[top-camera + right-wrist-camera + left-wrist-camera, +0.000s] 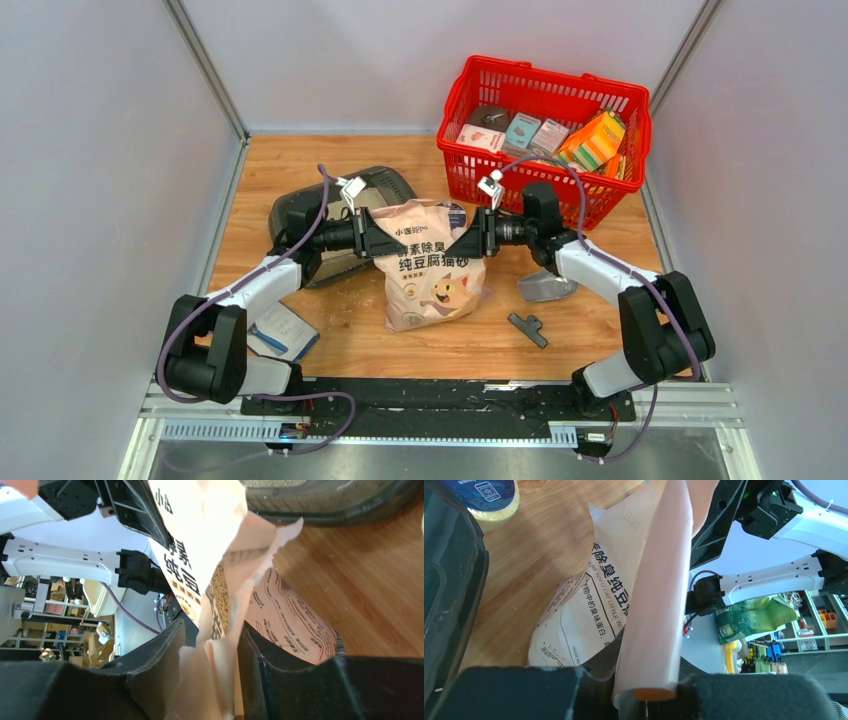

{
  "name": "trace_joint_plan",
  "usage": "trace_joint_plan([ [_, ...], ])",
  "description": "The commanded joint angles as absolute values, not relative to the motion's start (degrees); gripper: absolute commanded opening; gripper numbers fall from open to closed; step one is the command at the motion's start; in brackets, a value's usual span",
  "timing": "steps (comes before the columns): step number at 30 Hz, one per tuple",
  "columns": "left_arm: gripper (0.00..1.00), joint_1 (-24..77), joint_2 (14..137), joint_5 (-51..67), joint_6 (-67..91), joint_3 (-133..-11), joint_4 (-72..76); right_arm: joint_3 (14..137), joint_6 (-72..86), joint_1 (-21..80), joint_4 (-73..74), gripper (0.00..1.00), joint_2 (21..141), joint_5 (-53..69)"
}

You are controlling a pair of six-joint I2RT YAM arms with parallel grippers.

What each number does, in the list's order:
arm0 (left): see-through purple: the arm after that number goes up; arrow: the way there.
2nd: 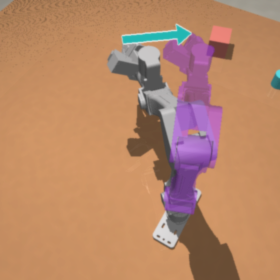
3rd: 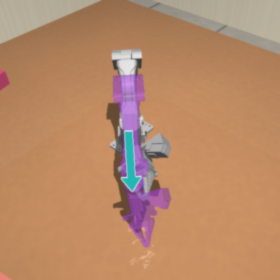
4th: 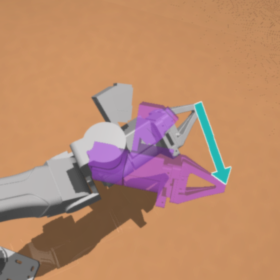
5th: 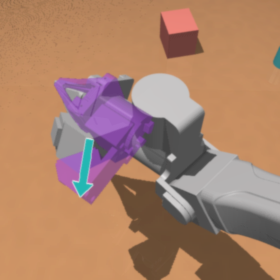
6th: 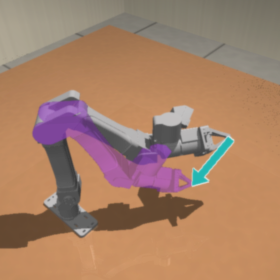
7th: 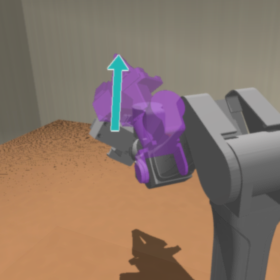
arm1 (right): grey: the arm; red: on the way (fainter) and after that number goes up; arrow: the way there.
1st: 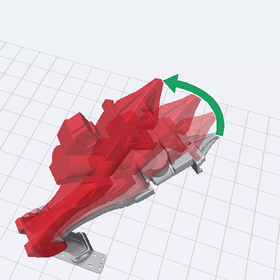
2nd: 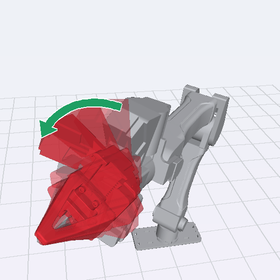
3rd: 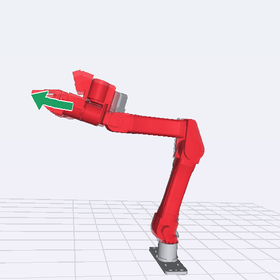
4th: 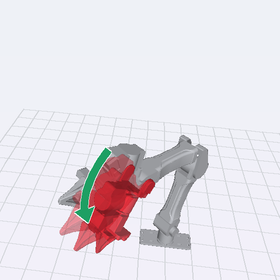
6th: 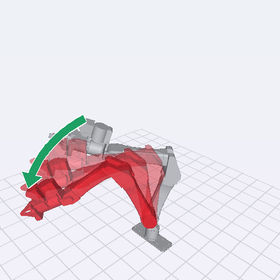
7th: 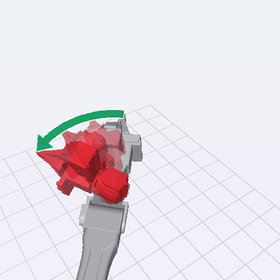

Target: Fill the litter box with clean litter

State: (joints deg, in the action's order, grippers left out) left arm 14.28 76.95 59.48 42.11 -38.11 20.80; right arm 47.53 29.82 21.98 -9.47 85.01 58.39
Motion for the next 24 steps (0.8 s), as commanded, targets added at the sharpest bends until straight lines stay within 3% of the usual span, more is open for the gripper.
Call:
trace_joint_plan([
  [1,0.20,14.5,75.9,60.6,40.9,-37.4,23.7,47.5,33.8,22.6,-18.9,0.42,85.2,56.1],
  [5,0.14,14.5,75.6,60.5,40.5,-37.4,23.8,47.2,35.4,22.7,-20.4,0.16,85.2,56.2],
  [11,0.04,13.7,75.3,61.3,40.2,-37.9,23.5,49.4,32.8,22.7,-14.5,0.01,84.7,59.5],
  [17,0.00,11.0,77.2,69.2,41.5,-40.0,20.1,54.7,35.5,20.7,-8.2,0.00,86.9,70.6],
  [20,0.00,10.4,78.7,73.5,36.3,-45.9,7.5,56.8,36.3,19.4,-4.4,0.00,87.6,76.9],
  [24,0.00,10.3,81.4,74.4,21.3,-53.1,-20.9,58.9,31.8,19.5,6.1,0.00,88.7,81.0],
])
